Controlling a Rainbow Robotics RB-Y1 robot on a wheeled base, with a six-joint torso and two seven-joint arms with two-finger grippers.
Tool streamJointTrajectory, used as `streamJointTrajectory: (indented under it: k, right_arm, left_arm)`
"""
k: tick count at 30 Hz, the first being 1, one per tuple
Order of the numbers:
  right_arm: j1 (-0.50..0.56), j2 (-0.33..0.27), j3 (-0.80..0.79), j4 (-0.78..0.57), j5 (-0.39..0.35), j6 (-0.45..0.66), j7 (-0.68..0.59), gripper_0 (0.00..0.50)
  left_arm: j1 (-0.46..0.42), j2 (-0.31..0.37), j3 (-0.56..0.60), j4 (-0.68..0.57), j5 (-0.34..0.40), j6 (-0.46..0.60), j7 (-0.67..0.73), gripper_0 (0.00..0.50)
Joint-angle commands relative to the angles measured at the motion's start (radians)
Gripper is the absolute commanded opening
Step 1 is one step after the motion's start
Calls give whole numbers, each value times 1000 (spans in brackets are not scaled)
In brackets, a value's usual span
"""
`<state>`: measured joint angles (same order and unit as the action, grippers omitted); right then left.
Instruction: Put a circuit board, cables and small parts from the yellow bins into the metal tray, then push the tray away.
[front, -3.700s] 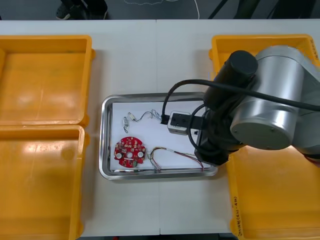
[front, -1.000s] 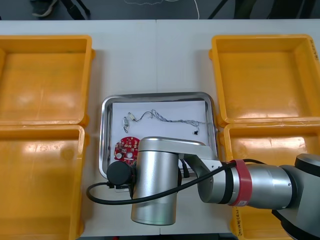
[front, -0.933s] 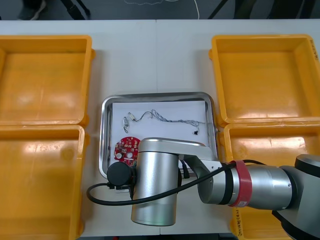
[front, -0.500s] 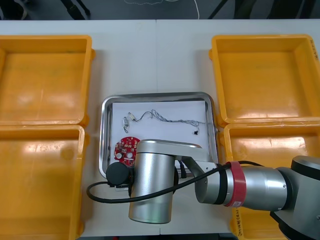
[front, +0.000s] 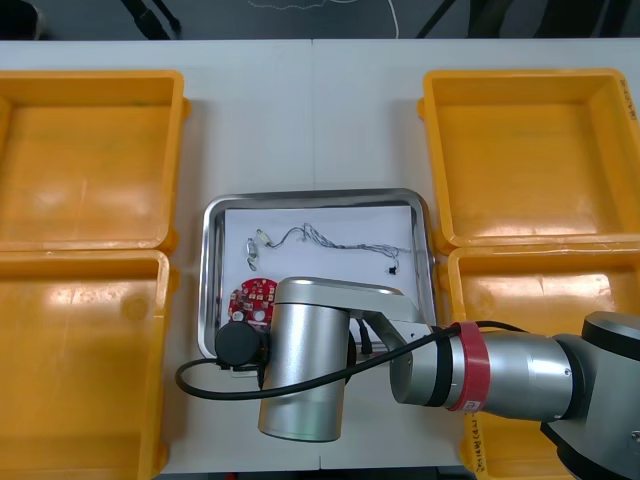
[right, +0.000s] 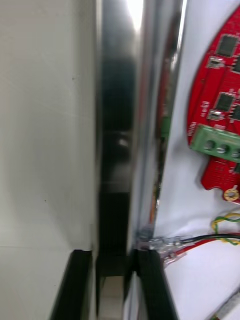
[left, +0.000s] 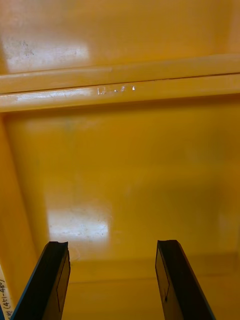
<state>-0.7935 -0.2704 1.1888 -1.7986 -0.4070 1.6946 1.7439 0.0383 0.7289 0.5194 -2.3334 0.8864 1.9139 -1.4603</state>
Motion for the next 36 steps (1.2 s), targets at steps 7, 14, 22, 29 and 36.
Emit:
streamJointTrajectory:
  k: [7,14,22,29,36]
  right_arm:
    - [8,30,2,-2,22,-10,-29,0]
    - [5,34,-35,-2,22,-9,-18,0]
    - [-23,45,-74,-2,13,-6,9,0]
    - [-35,45,-92,-2,27,-6,32,0]
    - [-44,45,-101,-2,68,-7,52,0]
  left_arm:
    - [29,-11,-10,-15,-10,6,78,500]
    - [29,-11,-10,-15,-10,6,78,500]
    - [29,-11,-10,-15,-10,6,78,500]
    - [29,-11,-10,-15,-10,6,78,500]
    - [29,-11,-10,-15,-10,6,78,500]
